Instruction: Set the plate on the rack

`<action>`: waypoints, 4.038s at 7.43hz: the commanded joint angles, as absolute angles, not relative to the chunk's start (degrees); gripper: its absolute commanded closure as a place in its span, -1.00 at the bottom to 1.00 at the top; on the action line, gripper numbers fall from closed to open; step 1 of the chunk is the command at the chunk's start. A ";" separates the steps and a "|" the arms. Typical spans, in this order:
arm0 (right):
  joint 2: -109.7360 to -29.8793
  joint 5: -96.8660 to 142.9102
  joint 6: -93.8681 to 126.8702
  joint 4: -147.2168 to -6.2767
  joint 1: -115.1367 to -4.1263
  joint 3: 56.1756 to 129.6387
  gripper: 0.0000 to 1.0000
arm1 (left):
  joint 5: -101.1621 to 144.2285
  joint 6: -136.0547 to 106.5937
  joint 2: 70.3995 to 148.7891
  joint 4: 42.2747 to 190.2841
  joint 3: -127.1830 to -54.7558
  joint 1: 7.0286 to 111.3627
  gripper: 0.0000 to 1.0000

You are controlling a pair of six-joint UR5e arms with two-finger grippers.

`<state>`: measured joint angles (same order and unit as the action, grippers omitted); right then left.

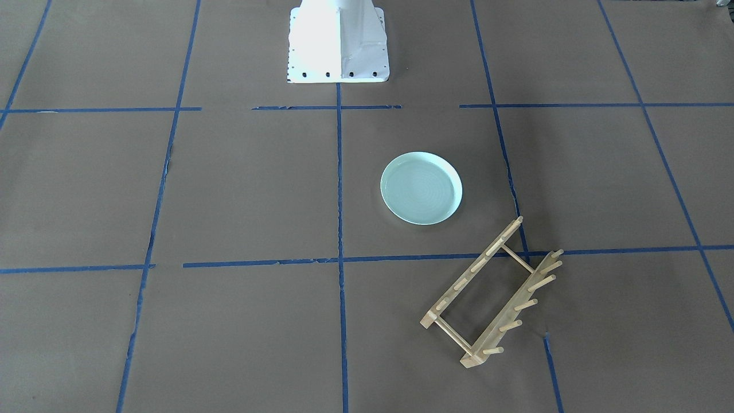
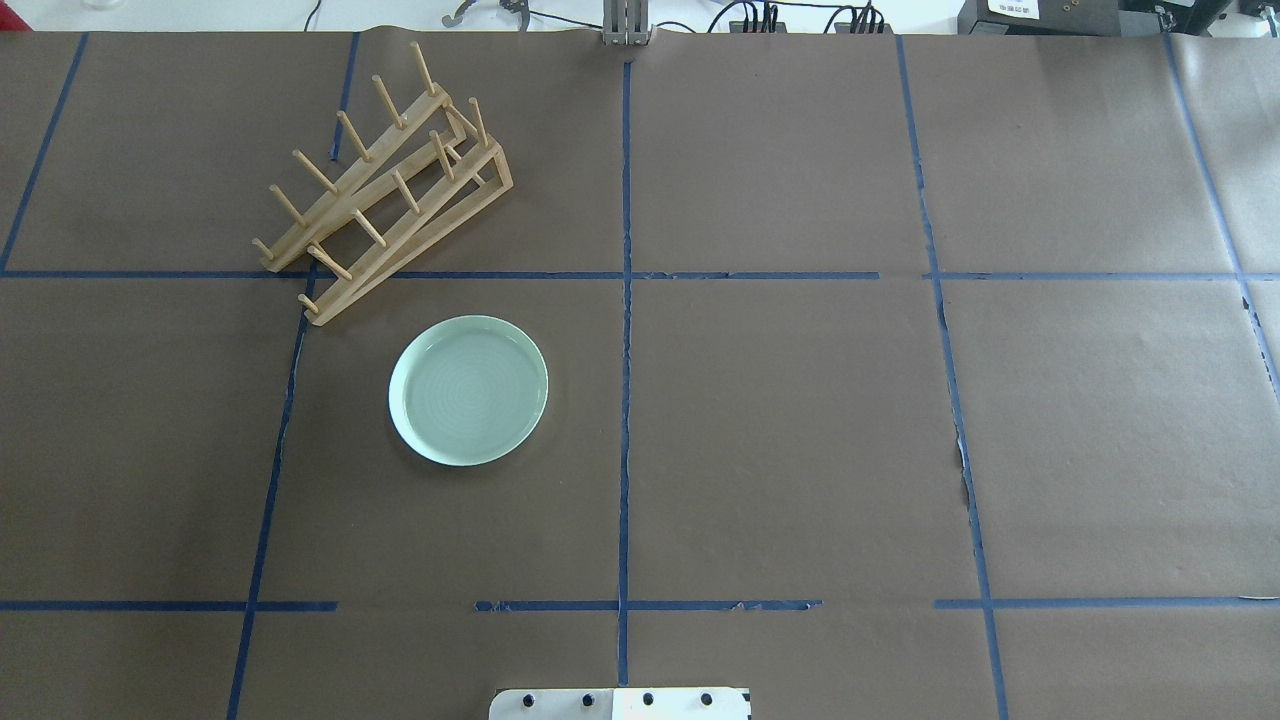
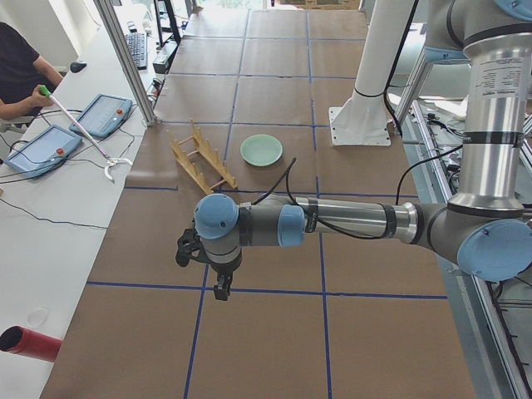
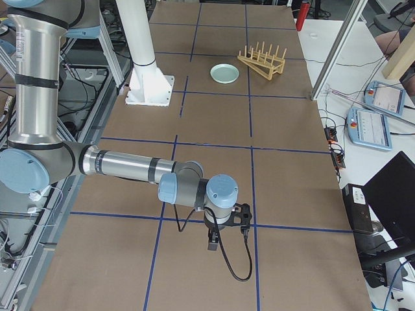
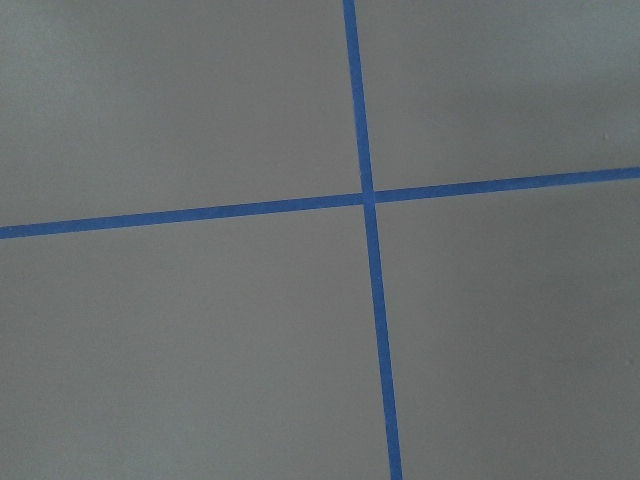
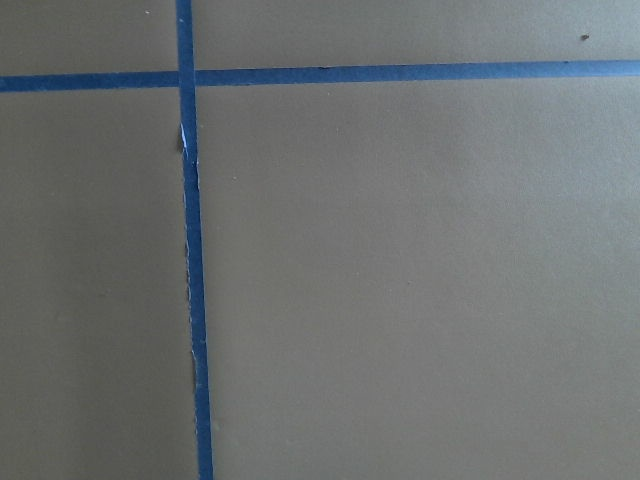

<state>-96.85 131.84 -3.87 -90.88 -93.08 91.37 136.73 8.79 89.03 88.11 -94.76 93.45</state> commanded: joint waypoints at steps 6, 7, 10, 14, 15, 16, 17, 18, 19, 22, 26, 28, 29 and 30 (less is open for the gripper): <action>-96.86 131.84 -3.87 -90.88 -93.08 91.41 -1.00 | 133.61 -63.76 106.47 101.80 -106.53 58.32 -1.00; -96.77 131.84 -3.87 -90.88 -93.08 91.41 -1.00 | 131.59 -67.38 111.22 97.25 -106.35 52.70 -1.00; -96.86 131.84 -3.87 -90.88 -93.08 91.41 -1.00 | 115.36 -67.94 126.89 88.42 -96.45 37.24 -0.88; -96.86 131.84 -3.87 -90.88 -93.08 91.41 -1.00 | 113.03 -67.68 136.40 88.68 -84.03 32.61 -0.84; -96.86 131.84 -3.87 -90.88 -93.08 91.41 -1.00 | 108.24 -67.50 136.15 88.68 -83.85 31.22 -0.78; -96.86 131.84 -3.87 -90.88 -93.08 91.41 -1.00 | 104.54 -67.33 135.97 88.59 -83.93 29.72 -0.72; -96.86 131.84 -3.87 -90.88 -93.08 91.41 -1.00 | 104.33 -67.32 135.71 88.42 -83.85 28.75 -0.72; -96.86 131.84 -3.87 -90.88 -93.08 91.41 -1.00 | 104.24 -67.41 134.92 88.50 -83.67 27.78 -0.70; -96.86 131.84 -3.87 -90.88 -93.08 91.41 -1.00 | 104.24 -67.33 135.00 88.59 -83.76 27.77 -0.61; -96.86 131.84 -3.87 -90.88 -93.08 91.41 -1.00 | 104.33 -67.41 135.00 88.42 -83.94 27.77 0.81; -96.86 131.84 -3.87 -90.88 -93.08 91.41 -1.00 | 105.03 -73.26 135.00 88.59 -87.68 29.86 1.00; -96.86 131.84 -3.87 -90.88 -93.08 91.41 -1.00 | 105.03 -83.60 133.26 91.99 -102.06 35.40 1.00; -96.77 131.84 -3.87 -90.88 -93.08 91.41 -1.00 | 105.03 -90.37 132.11 100.03 -105.61 39.16 1.00; -96.85 131.84 -3.87 -90.88 -93.08 91.41 -1.00 | 105.03 -97.75 132.01 106.28 -106.17 42.68 1.00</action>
